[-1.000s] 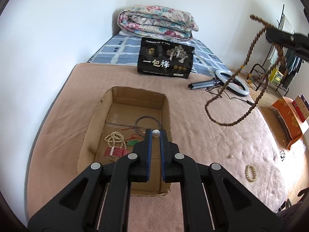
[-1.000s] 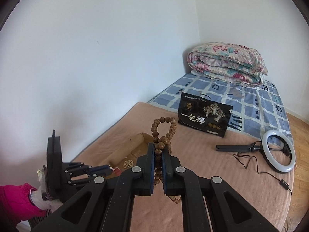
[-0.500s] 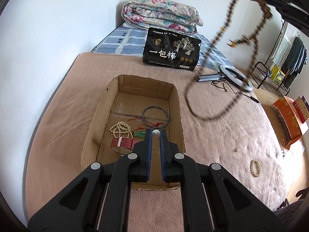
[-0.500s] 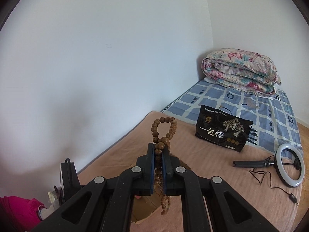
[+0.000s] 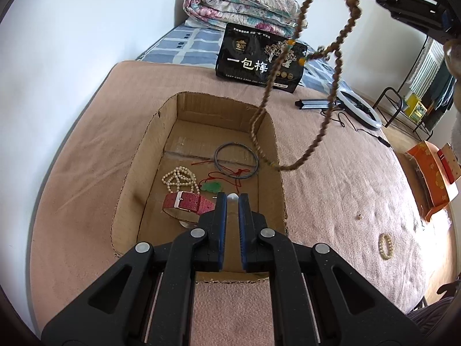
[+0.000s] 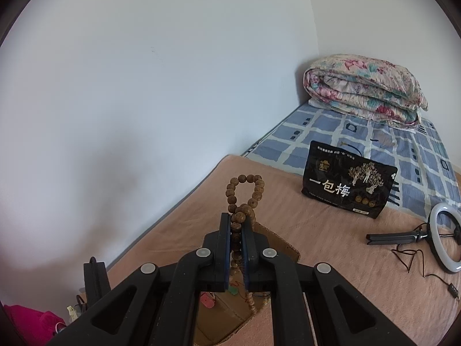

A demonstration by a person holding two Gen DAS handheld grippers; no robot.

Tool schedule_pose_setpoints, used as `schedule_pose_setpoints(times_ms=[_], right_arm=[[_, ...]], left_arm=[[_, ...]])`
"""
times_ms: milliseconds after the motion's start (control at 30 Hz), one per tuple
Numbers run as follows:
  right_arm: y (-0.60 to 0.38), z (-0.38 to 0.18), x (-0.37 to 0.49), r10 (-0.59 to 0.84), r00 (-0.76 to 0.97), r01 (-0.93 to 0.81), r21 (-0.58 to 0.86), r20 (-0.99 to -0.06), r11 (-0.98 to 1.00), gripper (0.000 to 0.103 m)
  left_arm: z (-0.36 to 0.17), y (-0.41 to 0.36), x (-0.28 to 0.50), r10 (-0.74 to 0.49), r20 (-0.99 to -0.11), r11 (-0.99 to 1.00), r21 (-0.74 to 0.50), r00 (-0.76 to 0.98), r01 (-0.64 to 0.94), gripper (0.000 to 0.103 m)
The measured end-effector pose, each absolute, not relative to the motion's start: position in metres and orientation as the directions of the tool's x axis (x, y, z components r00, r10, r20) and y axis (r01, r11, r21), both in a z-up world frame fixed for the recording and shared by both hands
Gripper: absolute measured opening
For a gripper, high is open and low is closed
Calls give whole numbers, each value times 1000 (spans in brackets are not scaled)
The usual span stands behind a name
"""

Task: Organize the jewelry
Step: 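Lift the mala with the right tool over the box while the left tool carries the pearl bead, then open both tools dropping the mala and pearl bead into the box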

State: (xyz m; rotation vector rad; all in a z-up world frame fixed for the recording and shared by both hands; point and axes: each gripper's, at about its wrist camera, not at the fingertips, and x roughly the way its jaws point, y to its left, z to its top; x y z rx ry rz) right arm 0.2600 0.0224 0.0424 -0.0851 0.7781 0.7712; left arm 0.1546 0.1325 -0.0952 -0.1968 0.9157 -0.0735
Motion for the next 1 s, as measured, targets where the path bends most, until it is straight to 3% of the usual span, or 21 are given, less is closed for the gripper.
schedule_pose_setpoints(times_ms=[1000], right_arm=[[38, -66, 278, 504, 320, -609, 233, -802, 758, 4]], left_arm=[[-111, 122, 158, -91, -799, 991, -132, 594, -26, 6]])
